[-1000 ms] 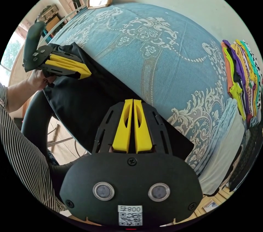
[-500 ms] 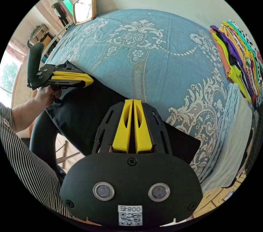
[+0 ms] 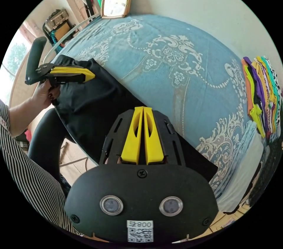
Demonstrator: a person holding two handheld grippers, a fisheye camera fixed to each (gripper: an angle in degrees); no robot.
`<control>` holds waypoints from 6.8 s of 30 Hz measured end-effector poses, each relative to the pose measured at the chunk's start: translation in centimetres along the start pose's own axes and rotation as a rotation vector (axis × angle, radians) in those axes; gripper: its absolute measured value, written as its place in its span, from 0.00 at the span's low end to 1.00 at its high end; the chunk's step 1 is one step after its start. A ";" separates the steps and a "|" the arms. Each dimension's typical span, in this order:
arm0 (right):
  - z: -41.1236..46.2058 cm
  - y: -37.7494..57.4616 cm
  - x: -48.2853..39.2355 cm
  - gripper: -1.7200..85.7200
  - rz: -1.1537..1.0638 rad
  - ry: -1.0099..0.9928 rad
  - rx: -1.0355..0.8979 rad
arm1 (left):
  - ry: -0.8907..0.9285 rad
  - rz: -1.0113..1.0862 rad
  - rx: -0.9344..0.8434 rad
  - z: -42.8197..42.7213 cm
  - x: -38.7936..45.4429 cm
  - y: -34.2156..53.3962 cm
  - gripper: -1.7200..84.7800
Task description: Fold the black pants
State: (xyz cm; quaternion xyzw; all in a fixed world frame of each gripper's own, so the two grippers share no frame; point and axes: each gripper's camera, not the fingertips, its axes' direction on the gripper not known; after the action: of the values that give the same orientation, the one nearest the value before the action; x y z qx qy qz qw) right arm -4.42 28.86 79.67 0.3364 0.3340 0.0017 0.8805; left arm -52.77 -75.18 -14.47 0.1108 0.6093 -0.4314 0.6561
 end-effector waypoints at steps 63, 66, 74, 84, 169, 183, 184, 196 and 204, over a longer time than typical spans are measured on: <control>0.9 -13.2 -40.1 0.07 -0.534 -0.275 -0.189 | -0.099 -0.837 0.292 -48.4 -40.5 55.1 0.02; 2.1 -12.3 -40.7 0.06 -0.558 -0.257 -0.191 | -0.090 -0.870 0.276 -47.0 -40.4 54.7 0.02; 0.6 -10.0 -40.3 0.03 -0.582 -0.311 -0.174 | -0.130 -0.833 0.293 -46.3 -37.2 51.3 0.02; 5.1 -6.2 -36.8 0.03 -0.474 -0.396 -0.239 | -0.242 -0.872 0.338 -41.7 -30.8 45.1 0.03; 2.6 57.5 20.3 0.05 0.899 -0.284 0.229 | 0.176 0.690 -0.558 49.9 66.4 -47.6 0.05; -6.9 48.3 12.4 0.04 0.607 -0.314 0.422 | 0.283 0.703 -0.351 33.5 55.6 -46.4 0.05; -7.5 46.8 11.2 0.04 0.568 -0.324 0.432 | 0.284 0.702 -0.342 32.6 54.7 -46.1 0.05; -6.7 28.2 -1.8 0.04 0.226 -0.507 0.375 | 0.283 0.520 -0.208 16.9 31.6 -37.2 0.06; -0.7 17.3 -9.3 0.05 0.099 -0.549 0.187 | 0.272 0.276 -0.216 13.4 13.8 -28.1 0.06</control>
State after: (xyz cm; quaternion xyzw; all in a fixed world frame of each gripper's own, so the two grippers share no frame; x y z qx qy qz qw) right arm -8.27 40.54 95.01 0.4196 0.0652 -0.0772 0.9021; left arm -64.62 -107.09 -13.04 0.1793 0.7138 -0.2509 0.6288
